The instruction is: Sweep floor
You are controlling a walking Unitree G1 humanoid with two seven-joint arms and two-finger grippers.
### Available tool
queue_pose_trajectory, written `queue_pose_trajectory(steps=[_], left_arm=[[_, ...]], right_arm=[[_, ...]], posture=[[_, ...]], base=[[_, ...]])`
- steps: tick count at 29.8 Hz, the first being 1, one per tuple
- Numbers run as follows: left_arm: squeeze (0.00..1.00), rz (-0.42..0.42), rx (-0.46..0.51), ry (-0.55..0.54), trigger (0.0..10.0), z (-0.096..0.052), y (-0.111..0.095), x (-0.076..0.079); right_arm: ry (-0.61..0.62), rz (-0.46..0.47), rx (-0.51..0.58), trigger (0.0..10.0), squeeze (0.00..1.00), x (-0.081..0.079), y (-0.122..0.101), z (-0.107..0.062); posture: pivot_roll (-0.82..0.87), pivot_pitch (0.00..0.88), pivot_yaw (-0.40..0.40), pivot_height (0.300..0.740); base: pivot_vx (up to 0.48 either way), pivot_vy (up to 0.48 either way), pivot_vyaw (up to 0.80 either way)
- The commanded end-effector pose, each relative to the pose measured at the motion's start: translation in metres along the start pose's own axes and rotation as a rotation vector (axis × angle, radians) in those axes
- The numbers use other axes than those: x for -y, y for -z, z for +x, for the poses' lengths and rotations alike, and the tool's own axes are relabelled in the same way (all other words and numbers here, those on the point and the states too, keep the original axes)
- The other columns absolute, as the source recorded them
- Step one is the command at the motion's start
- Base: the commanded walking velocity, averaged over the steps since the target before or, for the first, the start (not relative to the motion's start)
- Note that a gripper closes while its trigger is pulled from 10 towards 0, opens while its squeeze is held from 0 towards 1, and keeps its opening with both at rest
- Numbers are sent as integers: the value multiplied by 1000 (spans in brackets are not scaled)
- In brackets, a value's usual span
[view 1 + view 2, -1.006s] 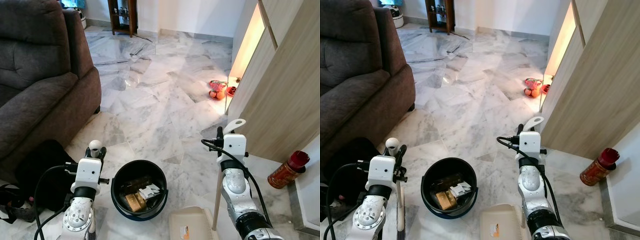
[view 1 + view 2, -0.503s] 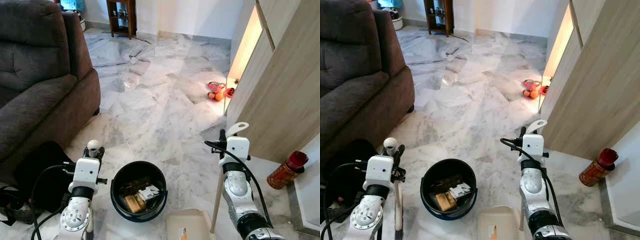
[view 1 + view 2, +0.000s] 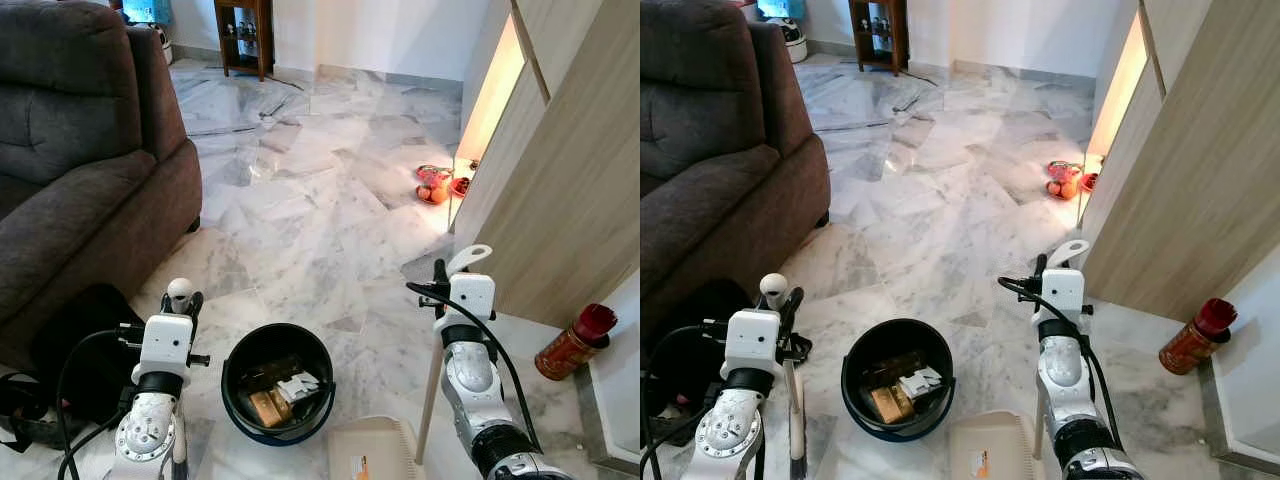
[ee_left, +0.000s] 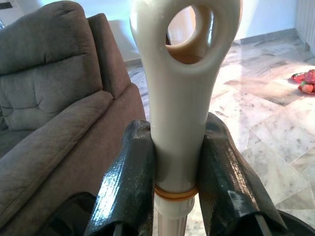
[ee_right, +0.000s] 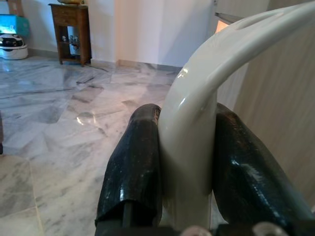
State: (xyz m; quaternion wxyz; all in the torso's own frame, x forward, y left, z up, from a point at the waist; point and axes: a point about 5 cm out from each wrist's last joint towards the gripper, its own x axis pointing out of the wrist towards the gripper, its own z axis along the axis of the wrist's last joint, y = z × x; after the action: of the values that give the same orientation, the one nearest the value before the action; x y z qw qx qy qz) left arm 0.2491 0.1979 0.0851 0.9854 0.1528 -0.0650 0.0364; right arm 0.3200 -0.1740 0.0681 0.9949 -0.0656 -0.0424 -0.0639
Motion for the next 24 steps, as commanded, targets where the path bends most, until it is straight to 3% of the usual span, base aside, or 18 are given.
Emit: queue_pose_trajectory(steps=[1,24], left_arm=[[0,11,47,8,10000,4,-8,2],[0,4,49,8,10000,5,-8,5]], right_arm=[[5,6,24,10000,0,3,-6,5],[-64,10,8,10000,0,-4,-3,3]], posture=[[147,24,-33,740],[142,24,-34,740]], base=[[-274,0,0],[-285,0,0]])
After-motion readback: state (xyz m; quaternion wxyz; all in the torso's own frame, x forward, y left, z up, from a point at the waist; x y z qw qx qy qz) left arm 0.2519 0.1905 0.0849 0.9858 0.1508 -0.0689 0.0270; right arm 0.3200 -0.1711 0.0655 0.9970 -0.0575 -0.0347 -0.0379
